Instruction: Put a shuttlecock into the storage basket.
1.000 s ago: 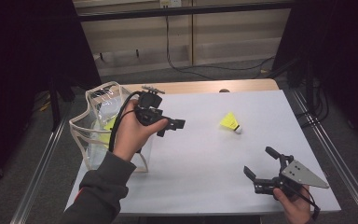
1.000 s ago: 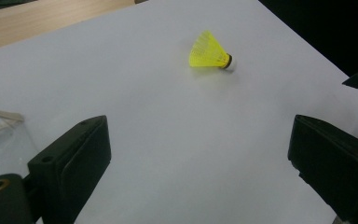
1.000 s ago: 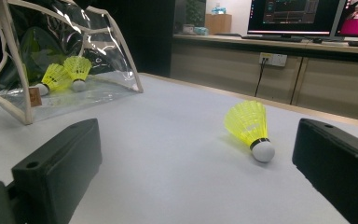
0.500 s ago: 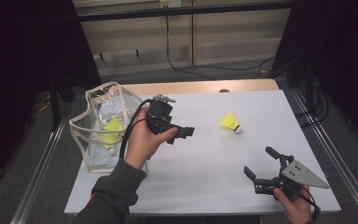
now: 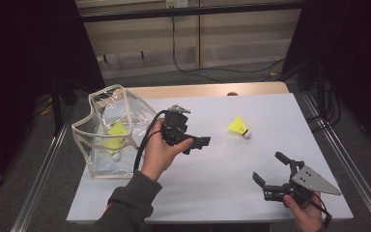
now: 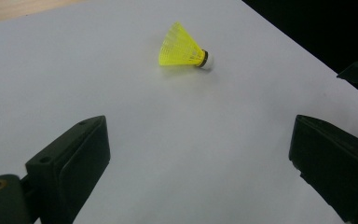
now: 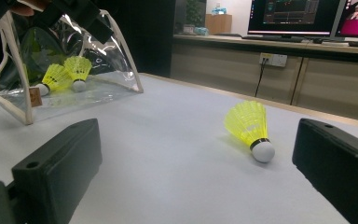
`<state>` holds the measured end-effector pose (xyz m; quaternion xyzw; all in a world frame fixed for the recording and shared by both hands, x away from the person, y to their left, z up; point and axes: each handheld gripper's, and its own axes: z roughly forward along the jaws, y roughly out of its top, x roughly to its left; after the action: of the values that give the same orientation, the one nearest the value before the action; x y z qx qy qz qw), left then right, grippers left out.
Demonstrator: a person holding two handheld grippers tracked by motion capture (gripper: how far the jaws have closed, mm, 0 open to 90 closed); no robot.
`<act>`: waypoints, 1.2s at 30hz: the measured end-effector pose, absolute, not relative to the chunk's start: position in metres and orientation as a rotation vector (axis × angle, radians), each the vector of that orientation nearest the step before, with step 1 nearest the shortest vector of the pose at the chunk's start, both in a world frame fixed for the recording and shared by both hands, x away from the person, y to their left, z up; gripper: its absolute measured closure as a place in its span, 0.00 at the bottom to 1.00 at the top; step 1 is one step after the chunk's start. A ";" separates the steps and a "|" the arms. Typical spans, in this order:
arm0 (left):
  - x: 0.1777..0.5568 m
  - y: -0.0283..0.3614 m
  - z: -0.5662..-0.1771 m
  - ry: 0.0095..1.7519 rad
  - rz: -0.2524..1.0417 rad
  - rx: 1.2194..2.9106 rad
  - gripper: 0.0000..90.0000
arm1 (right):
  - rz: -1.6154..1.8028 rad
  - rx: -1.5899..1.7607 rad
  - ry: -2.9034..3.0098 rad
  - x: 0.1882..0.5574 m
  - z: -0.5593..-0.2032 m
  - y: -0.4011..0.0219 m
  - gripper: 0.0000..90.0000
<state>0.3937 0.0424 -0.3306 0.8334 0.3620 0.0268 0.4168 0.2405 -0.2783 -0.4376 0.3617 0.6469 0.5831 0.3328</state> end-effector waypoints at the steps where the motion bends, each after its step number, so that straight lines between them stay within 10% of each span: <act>1: 0.394 0.042 -0.332 0.908 0.066 2.089 0.06 | 1.525 0.941 1.690 0.241 -0.438 -0.278 0.01; 36: 0.400 0.006 -0.382 0.853 0.076 2.078 0.04 | 1.524 0.942 1.692 0.240 -0.437 -0.279 0.01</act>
<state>0.3996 0.0060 -0.3818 0.8337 0.3421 0.0307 0.4323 0.2400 -0.2789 -0.4373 0.3604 0.6476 0.5833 0.3323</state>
